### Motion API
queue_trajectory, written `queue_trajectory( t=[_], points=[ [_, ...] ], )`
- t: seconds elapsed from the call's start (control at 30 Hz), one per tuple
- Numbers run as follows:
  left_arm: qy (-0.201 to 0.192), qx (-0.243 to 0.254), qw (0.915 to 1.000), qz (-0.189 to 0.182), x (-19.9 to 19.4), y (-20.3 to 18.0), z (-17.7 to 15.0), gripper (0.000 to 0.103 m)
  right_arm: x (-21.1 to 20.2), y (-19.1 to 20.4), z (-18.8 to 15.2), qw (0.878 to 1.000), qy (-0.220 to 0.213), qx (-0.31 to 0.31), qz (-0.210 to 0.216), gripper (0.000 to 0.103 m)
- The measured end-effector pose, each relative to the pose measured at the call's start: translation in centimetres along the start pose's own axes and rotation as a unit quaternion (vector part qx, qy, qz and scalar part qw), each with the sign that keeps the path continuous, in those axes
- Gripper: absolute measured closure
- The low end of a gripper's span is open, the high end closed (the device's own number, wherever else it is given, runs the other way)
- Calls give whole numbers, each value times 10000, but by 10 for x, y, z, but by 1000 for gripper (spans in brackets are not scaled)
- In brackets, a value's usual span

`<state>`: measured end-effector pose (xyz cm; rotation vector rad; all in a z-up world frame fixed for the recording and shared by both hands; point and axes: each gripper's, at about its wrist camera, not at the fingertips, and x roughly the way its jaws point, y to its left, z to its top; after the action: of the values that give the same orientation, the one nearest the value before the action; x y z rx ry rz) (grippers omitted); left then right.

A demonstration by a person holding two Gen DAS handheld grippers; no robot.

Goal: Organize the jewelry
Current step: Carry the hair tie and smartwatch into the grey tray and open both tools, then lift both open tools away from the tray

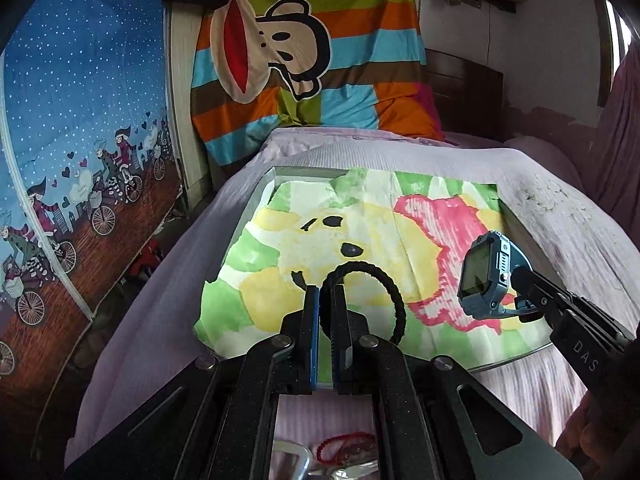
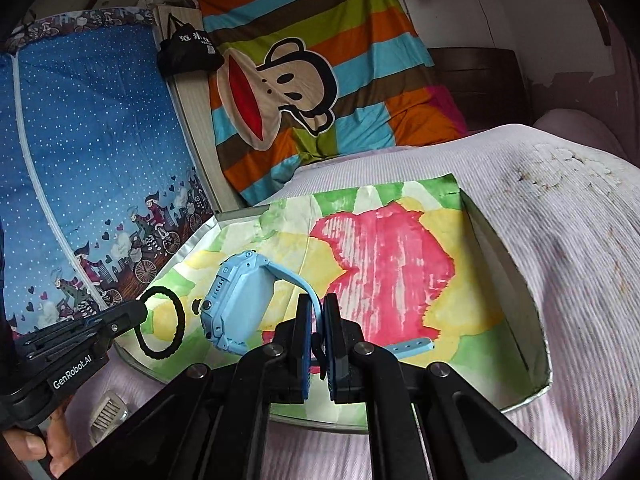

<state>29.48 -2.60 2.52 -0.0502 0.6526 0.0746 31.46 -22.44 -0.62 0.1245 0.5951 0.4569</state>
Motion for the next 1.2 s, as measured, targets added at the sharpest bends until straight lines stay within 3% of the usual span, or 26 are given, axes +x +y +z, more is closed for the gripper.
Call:
queue_trajectory(
  t=[0.2, 0.4, 0.7, 0.77, 0.87, 1.0, 1.03, 1.07, 1.2],
  points=[
    [207, -226, 9994, 164, 22, 17, -9, 100, 21, 9, -16, 9990, 390, -235, 1, 97],
    [514, -523, 9973, 12, 31, 24, -18, 100, 22, 8, -19, 9986, 495, -195, 62, 96],
    [410, -457, 9981, -68, 19, 27, -23, 99, 13, 5, -16, 9992, 376, -79, 111, 88],
    [289, -530, 9981, -98, 12, 30, -24, 89, 5, 5, -15, 9996, 247, -75, 92, 80],
    [-43, -589, 9981, -173, -5, 33, -26, 59, -10, 8, -13, 9999, 15, -140, 17, 67],
    [-365, -601, 9973, -207, -28, 34, -27, 54, -35, 12, -13, 9992, -334, -224, -61, 47],
    [-418, -615, 9970, -200, -33, 35, -28, 53, -41, 13, -14, 9988, -414, -250, -75, 37],
    [-483, -619, 9967, -198, -39, 35, -29, 46, -48, 14, -15, 9983, -500, -285, -87, 29],
    [-848, -666, 9938, -273, -65, 37, -34, 24, -71, 20, -23, 9962, -746, -425, -147, 14]
  ],
)
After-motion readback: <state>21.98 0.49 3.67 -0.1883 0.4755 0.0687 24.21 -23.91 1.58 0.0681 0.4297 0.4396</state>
